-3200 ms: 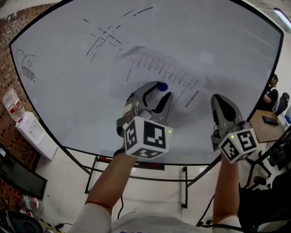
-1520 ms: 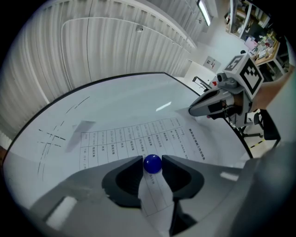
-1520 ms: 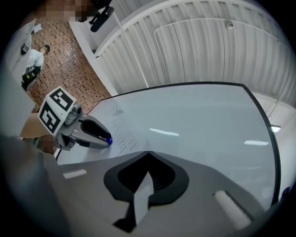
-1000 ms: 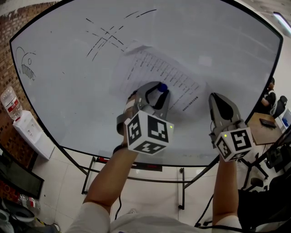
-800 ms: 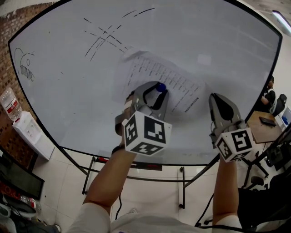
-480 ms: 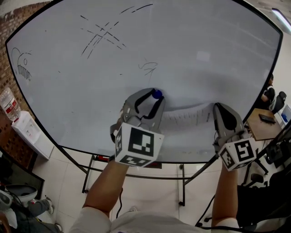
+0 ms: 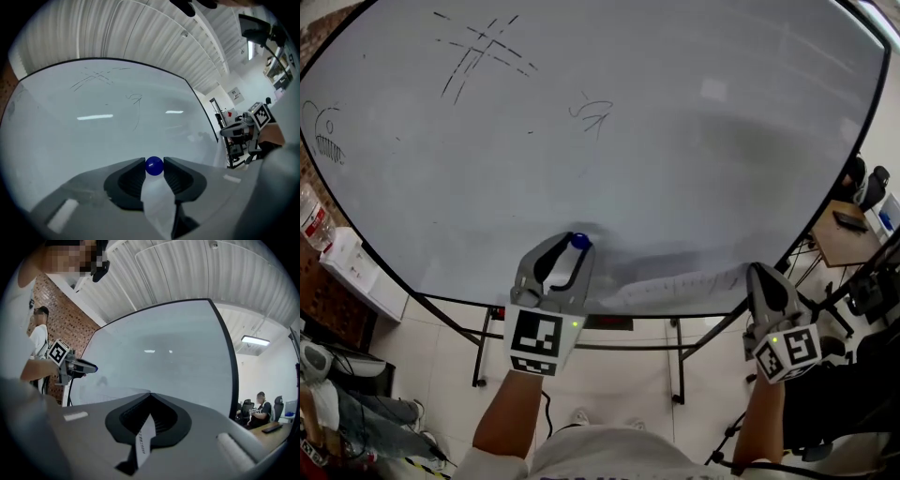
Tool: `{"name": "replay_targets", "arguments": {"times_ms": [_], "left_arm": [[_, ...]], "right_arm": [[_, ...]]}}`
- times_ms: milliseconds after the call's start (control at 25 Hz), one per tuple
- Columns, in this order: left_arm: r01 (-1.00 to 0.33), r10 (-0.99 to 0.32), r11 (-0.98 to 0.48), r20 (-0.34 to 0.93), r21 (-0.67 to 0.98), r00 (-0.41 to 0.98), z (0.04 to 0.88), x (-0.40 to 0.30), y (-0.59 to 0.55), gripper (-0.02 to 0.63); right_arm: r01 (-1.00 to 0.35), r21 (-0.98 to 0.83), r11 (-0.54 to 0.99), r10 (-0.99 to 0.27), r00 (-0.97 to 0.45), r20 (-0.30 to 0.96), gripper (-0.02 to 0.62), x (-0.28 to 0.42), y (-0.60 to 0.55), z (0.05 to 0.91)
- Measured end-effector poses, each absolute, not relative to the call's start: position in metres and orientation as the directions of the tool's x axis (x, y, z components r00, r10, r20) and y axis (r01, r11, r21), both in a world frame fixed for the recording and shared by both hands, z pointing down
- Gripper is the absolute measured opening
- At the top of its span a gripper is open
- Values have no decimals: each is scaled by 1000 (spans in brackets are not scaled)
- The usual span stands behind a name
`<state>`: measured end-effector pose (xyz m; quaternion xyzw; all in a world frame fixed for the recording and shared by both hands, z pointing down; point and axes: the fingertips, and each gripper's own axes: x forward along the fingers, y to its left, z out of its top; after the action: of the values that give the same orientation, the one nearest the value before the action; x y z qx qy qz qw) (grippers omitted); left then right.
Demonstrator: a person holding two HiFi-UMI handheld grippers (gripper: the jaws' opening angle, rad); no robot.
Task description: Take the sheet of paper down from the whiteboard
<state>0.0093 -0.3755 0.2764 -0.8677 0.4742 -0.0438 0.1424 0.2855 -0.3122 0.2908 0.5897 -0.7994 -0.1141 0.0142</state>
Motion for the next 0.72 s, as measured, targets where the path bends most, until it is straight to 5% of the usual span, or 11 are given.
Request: {"name": "replay_targets", "arguments": {"times_ms": [720], "left_arm": [[-849,-850,-526,3,-54,526,364,-20,-362,132]], "right_arm": [[-978,64,200,-979,-202,-11,6,307,-290,376]]}}
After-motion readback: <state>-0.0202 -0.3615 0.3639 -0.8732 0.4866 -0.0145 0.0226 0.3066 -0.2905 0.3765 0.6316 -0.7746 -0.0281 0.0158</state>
